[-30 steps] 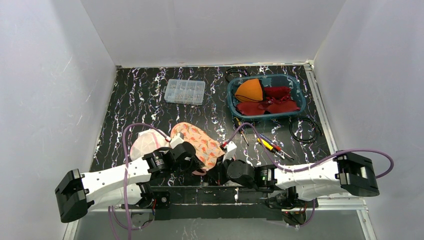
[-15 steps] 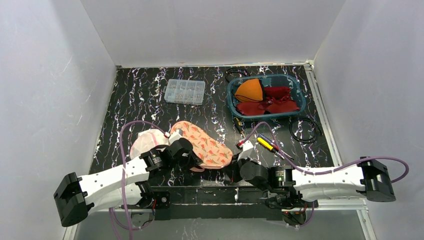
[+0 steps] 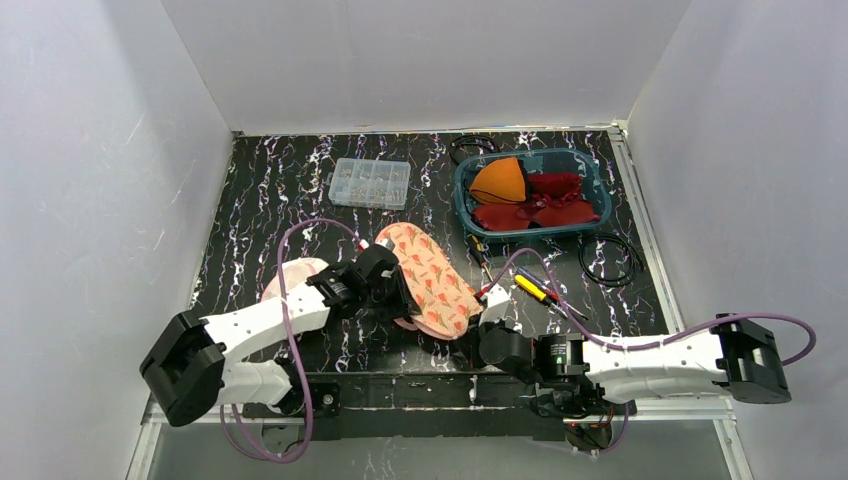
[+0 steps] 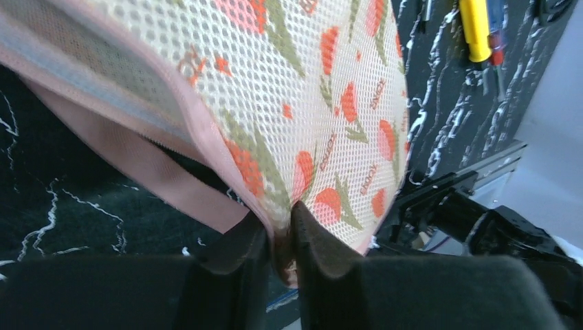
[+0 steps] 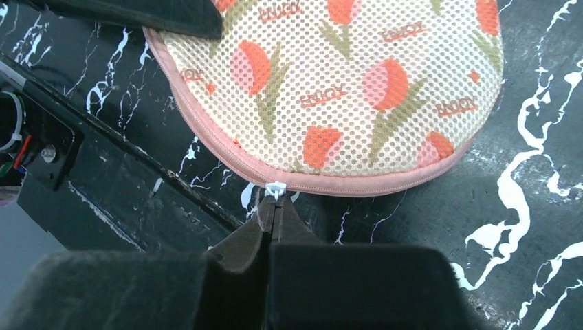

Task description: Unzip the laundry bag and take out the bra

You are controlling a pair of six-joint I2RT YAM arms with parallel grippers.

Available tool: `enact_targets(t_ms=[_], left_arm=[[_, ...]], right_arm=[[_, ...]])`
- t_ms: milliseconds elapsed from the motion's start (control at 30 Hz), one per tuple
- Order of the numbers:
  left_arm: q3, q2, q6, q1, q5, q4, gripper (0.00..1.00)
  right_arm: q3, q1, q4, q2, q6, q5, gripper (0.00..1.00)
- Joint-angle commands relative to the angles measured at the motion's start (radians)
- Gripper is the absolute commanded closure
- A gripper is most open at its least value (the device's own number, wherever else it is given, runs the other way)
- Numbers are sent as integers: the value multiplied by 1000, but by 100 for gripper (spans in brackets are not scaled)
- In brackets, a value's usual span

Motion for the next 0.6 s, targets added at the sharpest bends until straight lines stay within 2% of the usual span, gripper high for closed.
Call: enact_targets(t_ms=[0,100,200,300,400,567], left_arm=[[24,-67,70,9,33,-70,70],[-11,-178,47,8,10,-138,44],[-30,-308,15,7,-21,-244,31],[-54,-418,-37,5,-25,-328,27],[-103,-505,-119,-5,5,-329,24],[-121,-519,-213,-145,-102,-303,23]], right_arm=[[17,5,61,23,-12,-17,99],[30,5,105,50,-17,-40,99],[46,4,148,82,-24,-61,99],[75,6,179,123,-43,-75,99],[113,5,211,176,-65,-88,99],[181,5,271,270,-98,-95,99]])
